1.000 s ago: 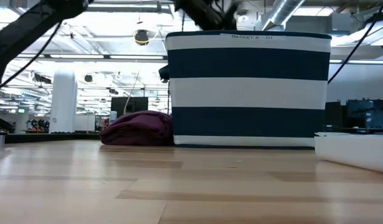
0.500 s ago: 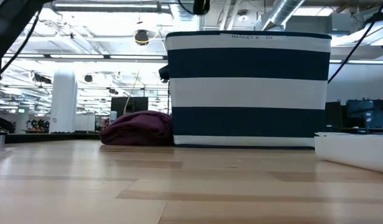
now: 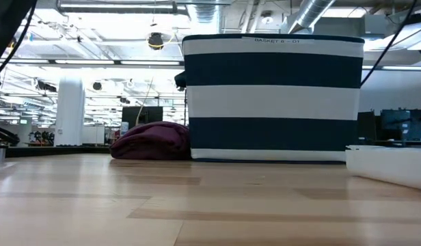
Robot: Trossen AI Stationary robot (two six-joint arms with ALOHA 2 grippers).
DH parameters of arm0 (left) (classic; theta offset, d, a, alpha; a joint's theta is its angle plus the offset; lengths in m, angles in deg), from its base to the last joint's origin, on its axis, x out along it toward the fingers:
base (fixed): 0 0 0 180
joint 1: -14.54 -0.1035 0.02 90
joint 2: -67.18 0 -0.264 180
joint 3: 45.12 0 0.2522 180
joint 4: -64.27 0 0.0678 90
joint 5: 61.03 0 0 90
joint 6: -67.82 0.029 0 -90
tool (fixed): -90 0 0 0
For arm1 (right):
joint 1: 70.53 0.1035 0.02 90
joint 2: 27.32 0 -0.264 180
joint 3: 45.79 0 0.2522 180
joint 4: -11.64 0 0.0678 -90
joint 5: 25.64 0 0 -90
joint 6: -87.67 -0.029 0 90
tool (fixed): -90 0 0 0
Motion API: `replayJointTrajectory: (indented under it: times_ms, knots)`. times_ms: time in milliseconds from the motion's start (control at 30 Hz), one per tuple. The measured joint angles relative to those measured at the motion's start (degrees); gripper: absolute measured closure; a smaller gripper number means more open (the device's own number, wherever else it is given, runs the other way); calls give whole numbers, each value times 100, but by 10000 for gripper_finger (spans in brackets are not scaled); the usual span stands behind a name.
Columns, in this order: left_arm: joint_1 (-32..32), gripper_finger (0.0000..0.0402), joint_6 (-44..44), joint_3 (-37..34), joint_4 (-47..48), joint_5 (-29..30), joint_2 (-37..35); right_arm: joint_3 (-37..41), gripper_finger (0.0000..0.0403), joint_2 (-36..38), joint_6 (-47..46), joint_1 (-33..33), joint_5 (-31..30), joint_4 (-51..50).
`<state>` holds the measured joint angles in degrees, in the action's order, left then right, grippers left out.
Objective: Pick & place medical supplies in basket/bin
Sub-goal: Put the pink container into the blue organizer
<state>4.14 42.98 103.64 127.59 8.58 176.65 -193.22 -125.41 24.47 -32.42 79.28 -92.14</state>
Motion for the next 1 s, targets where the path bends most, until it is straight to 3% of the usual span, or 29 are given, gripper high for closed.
replayJointTrajectory:
  times_ms: [133, 267, 500, 700, 800, 1000]
  knots:
    - [134, 264, 197, 0, 277, -8, -4, 0, 250, -297, -718, 257, 214, 1]
    - [259, 264, 457, 0, 598, -8, -4, 0, 246, -616, -1664, 570, -91, 2]
    - [438, 264, 556, 0, 891, -200, -17, 0, 271, -1126, -3286, 1201, -129, 2]
    - [549, 264, 579, -2, 868, -550, -301, 0, 283, -1266, -3920, 1645, 181, 1]
    - [649, 264, 602, -2, 849, -288, -520, 0, 278, -1266, -3990, 1845, 470, 1]
    - [884, 264, 719, 0, 838, 701, -965, 0, 256, -1266, -4249, 2217, 470, 0]
